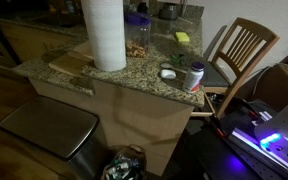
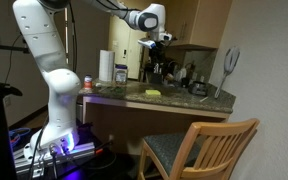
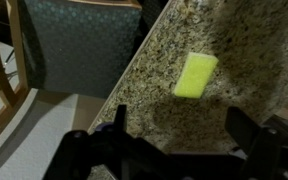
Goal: Move the yellow sponge to the right of the clear jar
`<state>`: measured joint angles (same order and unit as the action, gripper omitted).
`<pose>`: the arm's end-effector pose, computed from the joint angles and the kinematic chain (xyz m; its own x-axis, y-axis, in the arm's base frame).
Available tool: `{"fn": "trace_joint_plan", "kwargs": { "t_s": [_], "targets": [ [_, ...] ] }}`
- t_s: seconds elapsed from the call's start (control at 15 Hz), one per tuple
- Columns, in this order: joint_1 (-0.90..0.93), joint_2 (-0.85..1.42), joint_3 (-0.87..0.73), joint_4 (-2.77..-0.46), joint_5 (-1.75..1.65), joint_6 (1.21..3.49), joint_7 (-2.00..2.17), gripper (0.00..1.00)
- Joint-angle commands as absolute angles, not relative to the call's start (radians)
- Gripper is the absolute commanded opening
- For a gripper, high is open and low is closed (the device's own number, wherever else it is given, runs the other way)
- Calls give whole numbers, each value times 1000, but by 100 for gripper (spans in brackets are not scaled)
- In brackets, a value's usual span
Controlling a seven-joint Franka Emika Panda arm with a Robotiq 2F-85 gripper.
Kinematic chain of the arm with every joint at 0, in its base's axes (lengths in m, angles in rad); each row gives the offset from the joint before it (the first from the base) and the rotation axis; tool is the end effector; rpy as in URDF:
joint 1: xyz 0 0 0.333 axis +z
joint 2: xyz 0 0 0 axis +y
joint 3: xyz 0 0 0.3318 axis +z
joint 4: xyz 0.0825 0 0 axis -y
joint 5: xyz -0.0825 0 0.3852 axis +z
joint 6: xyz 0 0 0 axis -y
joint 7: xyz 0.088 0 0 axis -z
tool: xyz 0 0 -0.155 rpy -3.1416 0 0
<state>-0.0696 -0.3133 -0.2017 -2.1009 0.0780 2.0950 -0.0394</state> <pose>0.4835 -0.1360 0.5480 0.9173 -0.2645 0.2976 -0.2369 -0.9633 -0.1258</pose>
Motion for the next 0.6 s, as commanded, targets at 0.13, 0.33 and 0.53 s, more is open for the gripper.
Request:
{"fn": "trace_joint_plan", "kwargs": {
  "t_s": [0.13, 0.33, 0.53],
  "targets": [
    [-84, -255, -113, -2104, -26, 2097, 79, 100],
    [-86, -244, -108, -2104, -35, 2097, 90, 100],
    [-49, -162, -113, -2099, 105, 2032, 48, 100]
  ]
}}
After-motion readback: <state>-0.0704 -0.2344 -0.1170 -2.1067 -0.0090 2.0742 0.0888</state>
